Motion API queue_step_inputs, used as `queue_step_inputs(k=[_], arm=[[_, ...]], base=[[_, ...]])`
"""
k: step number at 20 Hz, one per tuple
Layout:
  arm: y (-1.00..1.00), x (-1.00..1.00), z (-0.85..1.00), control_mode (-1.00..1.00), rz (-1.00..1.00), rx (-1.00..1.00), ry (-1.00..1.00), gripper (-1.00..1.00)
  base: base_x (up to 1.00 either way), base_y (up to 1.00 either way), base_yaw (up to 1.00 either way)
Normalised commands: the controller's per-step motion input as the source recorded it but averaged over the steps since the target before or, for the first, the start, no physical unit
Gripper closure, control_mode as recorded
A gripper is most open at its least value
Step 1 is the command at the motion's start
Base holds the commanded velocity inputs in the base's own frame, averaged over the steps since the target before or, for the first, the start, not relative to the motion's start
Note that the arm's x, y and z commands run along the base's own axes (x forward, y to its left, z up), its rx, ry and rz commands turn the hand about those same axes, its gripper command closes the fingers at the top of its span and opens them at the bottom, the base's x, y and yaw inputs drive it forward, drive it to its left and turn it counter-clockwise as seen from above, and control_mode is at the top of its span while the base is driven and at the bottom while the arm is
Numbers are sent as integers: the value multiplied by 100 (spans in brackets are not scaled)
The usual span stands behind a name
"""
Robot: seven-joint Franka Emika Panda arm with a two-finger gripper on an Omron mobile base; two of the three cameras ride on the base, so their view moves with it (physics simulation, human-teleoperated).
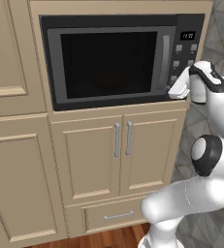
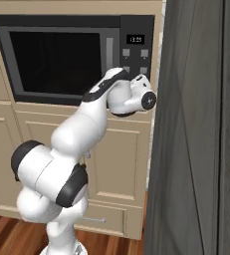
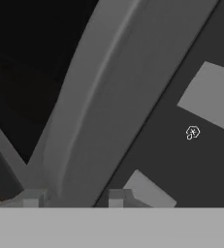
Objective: Remove the banana from the bowl and place it on the small plate. Then place the bowl with only the shrimp in the microwave, close the door, and press the start button to microwave the shrimp.
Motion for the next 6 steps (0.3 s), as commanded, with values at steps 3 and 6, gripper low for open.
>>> queue_step_inputs(k=[3,6], arm=[[0,34,-21,-100,1,0,0,-100],[0,17,-23,-100,0,0,-4,-100]], base=[[0,0,0],[0,0,0]])
